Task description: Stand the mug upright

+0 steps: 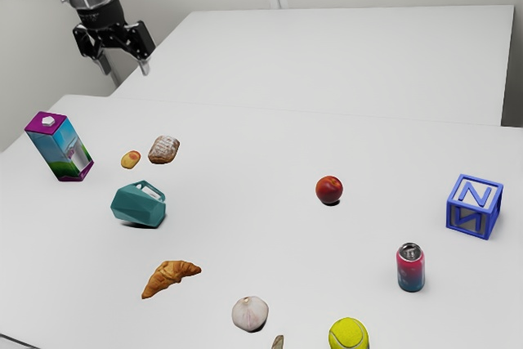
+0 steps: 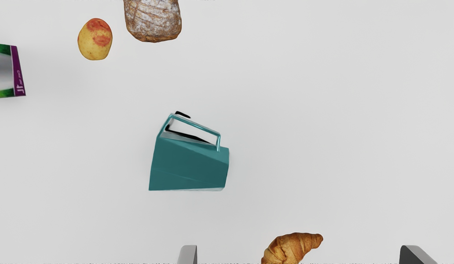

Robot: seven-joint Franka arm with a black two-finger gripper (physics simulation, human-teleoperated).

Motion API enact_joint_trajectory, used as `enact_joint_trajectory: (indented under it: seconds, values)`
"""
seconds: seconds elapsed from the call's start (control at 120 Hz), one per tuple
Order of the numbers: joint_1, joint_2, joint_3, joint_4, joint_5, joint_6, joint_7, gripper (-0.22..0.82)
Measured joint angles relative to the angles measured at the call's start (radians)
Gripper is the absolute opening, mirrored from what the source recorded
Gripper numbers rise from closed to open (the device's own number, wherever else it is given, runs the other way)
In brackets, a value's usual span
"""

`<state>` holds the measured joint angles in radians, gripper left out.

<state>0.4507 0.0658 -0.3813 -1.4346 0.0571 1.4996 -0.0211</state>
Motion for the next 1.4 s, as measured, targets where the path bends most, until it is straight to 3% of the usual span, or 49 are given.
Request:
enact_joint_trajectory:
  seconds: [0.167, 0.308, 0.383, 0.475, 0.642, 0.792, 0.95, 1.4]
  values:
    - [-0.051, -0.054, 0.040, -0.071, -0.022, -0.003, -0.001, 0.60]
    - [-0.205, -0.135, 0.253, -0.385, -0.196, 0.070, 0.030, 0.60]
    - [-0.116, -0.143, 0.340, -0.503, -0.284, 0.109, 0.069, 0.60]
    - [0.011, -0.134, 0.389, -0.566, -0.352, 0.156, 0.126, 0.60]
    - [0.017, -0.055, 0.416, -0.582, -0.450, 0.227, 0.235, 0.60]
    - [0.043, 0.127, 0.422, -0.483, -0.563, 0.261, 0.378, 0.60]
    - [0.074, 0.233, 0.421, -0.408, -0.647, 0.258, 0.512, 0.60]
    - [0.128, 0.343, 0.419, -0.410, -0.737, 0.189, 0.800, 0.60]
